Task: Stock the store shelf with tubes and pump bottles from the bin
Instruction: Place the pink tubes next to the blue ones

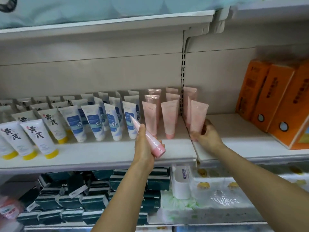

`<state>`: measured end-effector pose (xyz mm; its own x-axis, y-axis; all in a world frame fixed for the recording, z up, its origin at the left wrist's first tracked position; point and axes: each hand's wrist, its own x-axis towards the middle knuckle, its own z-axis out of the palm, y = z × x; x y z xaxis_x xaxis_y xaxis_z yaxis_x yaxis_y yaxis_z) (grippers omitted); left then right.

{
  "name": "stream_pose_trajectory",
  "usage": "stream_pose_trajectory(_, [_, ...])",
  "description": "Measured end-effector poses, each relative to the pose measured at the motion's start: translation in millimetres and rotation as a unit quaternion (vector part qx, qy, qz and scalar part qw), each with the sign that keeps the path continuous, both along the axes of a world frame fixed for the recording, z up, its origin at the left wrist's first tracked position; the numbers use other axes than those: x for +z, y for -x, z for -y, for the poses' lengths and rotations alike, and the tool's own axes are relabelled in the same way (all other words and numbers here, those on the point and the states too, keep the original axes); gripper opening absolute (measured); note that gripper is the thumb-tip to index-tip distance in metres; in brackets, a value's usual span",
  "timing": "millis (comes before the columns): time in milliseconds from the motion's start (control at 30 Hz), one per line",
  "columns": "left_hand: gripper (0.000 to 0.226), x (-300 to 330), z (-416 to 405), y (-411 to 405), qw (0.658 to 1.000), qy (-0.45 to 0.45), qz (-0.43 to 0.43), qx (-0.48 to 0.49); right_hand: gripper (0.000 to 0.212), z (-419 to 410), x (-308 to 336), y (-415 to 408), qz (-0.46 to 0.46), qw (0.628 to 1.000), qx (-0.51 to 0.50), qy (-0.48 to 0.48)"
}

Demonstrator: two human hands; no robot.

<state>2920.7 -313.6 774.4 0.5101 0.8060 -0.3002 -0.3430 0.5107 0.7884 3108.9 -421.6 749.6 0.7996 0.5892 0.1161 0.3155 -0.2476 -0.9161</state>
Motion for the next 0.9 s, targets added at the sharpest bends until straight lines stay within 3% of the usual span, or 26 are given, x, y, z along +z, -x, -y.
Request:
stream_pose_trajectory(433, [0.034,-18.5,-6.4,-12.5,0.996,-0.069,-0.050,0.019,0.049,-10.9,-4.1,-10.4,0.014,1.000,-0.002,0.008])
stream_pose_trajectory(600, [0.042,-21.1,-8.2,-9.4,0.990,-0.111,-0.089,0.024,0.051,-3.5,-7.0,-8.6,0.039,0.999,0.005,0.035])
stream_pose_trajectory(667, [0.043,-20.2,-7.0,-8.6,0.983,-0.143,-0.111,0.029,0.055,-0.9,-8.6,-7.1,0.035,0.999,0.005,0.024])
stream_pose_trajectory(800, [0.053,-18.3,1.5,-11.0,0.963,-0.225,-0.140,0.045,0.086,5.0,-9.6,-4.6,0.019,1.000,-0.001,0.014])
stream_pose_trajectory(900, [0.061,-19.9,3.9,-13.5,0.948,-0.275,-0.156,0.044,0.084,12.7,-7.0,-1.0,0.006,1.000,-0.013,0.019])
